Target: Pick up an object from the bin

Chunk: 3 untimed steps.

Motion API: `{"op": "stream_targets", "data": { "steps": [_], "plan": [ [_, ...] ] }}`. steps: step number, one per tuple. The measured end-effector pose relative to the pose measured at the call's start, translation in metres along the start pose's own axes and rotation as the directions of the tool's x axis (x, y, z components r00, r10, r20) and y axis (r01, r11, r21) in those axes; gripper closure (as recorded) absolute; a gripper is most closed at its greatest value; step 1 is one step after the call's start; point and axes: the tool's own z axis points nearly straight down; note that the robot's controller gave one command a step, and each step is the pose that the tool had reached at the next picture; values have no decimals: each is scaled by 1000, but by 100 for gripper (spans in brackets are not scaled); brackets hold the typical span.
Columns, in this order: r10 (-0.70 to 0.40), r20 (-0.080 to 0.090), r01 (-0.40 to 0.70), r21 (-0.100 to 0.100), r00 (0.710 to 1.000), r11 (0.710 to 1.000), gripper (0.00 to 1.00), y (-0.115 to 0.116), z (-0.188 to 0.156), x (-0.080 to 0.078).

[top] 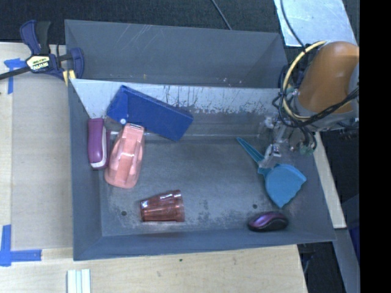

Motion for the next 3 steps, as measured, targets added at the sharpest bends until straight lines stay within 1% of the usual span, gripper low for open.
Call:
{"op": "stream_targets", "data": {
  "steps": [1,2,3],
  "plan": [
    [-25,-3,25,3,1000,1000,0,-18,12,7],
    [148,-1,-148,0,989,989,0,-4,39,3],
    [14,0,-14,-6,1000,1000,0,-20,55,0]
  ]
}}
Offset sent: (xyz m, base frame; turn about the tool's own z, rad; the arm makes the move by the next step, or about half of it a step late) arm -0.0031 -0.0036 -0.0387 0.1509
